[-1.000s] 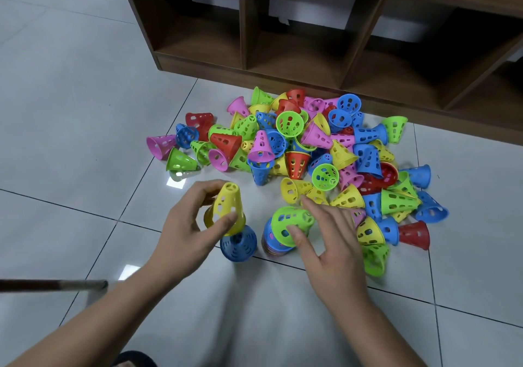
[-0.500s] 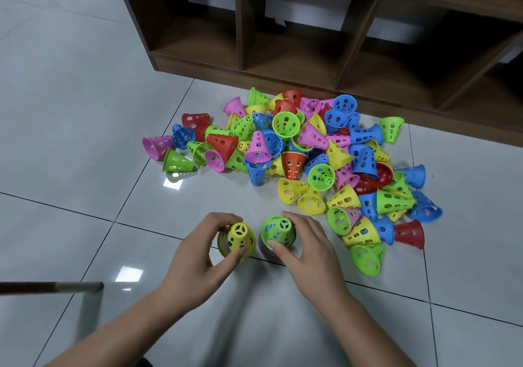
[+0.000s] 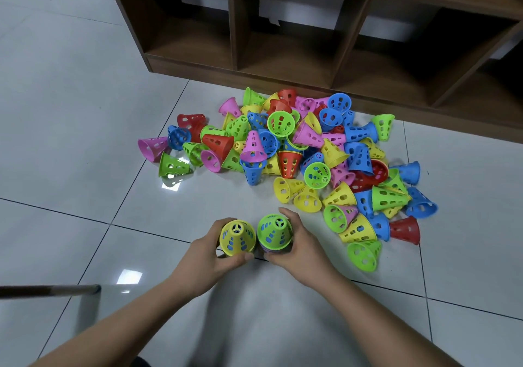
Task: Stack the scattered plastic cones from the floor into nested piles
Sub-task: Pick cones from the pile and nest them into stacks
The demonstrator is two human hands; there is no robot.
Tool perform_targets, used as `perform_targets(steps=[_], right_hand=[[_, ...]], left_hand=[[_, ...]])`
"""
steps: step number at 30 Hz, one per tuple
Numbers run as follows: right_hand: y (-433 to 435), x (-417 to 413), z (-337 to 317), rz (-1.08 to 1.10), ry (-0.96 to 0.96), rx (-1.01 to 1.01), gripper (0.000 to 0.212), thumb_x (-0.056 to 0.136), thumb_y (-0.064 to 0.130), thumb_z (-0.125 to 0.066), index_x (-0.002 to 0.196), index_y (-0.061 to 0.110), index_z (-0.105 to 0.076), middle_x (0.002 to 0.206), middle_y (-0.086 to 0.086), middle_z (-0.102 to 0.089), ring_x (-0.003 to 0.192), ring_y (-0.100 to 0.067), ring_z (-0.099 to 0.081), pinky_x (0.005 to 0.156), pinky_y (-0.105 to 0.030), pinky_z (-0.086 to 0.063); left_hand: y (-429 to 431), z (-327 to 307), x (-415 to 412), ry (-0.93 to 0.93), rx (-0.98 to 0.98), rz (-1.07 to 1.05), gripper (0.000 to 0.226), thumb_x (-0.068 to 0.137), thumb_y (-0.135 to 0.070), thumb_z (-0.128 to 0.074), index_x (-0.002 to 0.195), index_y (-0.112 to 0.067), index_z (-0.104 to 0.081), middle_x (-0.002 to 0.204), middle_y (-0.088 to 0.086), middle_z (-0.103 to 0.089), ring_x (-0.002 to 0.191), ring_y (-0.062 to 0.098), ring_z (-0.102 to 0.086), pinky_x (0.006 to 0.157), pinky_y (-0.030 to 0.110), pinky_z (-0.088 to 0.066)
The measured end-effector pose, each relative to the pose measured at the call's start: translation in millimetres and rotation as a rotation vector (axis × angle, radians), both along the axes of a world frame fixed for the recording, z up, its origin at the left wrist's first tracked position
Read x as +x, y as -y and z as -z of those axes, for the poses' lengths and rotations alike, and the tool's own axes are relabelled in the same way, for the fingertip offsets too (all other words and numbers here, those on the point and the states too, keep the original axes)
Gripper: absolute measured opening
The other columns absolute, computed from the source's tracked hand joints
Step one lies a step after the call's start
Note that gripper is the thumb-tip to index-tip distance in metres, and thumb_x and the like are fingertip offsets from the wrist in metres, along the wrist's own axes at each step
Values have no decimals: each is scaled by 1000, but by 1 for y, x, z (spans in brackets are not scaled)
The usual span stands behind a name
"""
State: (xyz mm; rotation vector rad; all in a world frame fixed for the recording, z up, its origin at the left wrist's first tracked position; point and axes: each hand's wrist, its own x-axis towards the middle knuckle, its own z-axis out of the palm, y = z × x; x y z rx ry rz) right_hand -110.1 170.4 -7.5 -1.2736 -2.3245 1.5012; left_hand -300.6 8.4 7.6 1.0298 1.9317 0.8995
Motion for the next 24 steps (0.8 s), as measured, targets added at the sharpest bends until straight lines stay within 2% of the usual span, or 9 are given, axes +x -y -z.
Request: perform_targets(steps=[2, 3, 7, 10, 15, 18, 21, 24], right_hand=[[-4, 1, 6, -8, -2, -14, 86, 63, 53, -97, 133, 45, -49, 118, 21, -71, 108, -2, -69, 92, -33, -59], [-7, 3, 8, -17, 7, -11, 82, 63, 50, -98, 129, 44, -51, 116, 20, -72, 106, -2, -70, 89, -32, -59], [-18, 20, 15, -67, 49, -71, 76, 67, 17, -95, 125, 43, -53, 118, 19, -72, 109, 4, -68, 91, -26, -57], [-26, 34, 11, -88, 77, -86, 75, 69, 13, -94, 124, 41, -51, 117, 17, -72, 106, 6, -67, 85, -17, -53], [-42, 74, -2, -104, 169, -184, 76, 72, 17, -92, 130, 41, -49, 114, 15, -73, 107, -4, -69, 88, -30, -61], [-56, 109, -15, -161, 264, -295, 81, 74, 16, -90, 137, 44, -48, 120, 16, -71, 114, -7, -68, 96, -33, -61], [-65, 145, -25, -146, 314, -452, 85, 71, 14, -88, 137, 52, -51, 128, 16, -71, 121, -8, -68, 105, -41, -58], [-66, 177, -29, -108, 303, -533, 86, 74, 8, -87, 139, 51, -49, 135, 13, -67, 123, -11, -68, 108, -44, -56]], left_hand=[[-6, 1, 2, 19, -34, 23, 65, 82, -61, -85, 134, -44, -50, 113, -23, -74, 105, 2, -71, 92, 24, -53], [-9, 2, 3, 29, -49, 29, 64, 81, -62, -85, 132, -45, -50, 112, -23, -74, 103, 1, -71, 90, 23, -53], [-20, 0, 7, 107, -102, 52, 65, 77, -62, -88, 130, -48, -51, 110, -23, -75, 102, 1, -71, 93, 26, -54], [-31, -1, 15, 161, -126, 86, 69, 75, -59, -92, 131, -46, -53, 113, -19, -75, 103, 3, -71, 97, 31, -56], [-50, 3, 42, 216, -168, 191, 78, 72, -56, -96, 135, -44, -52, 118, -15, -75, 107, 8, -72, 99, 39, -59], [-63, 0, 67, 217, -209, 268, 80, 70, -58, -96, 134, -44, -51, 118, -16, -74, 108, 5, -71, 98, 33, -58], [-77, -7, 85, 198, -320, 381, 80, 68, -63, -95, 131, -48, -48, 111, -21, -74, 101, -5, -69, 89, 20, -55], [-94, -13, 96, 187, -415, 479, 86, 62, -67, -96, 131, -48, -49, 108, -23, -75, 99, -6, -70, 89, 20, -57]])
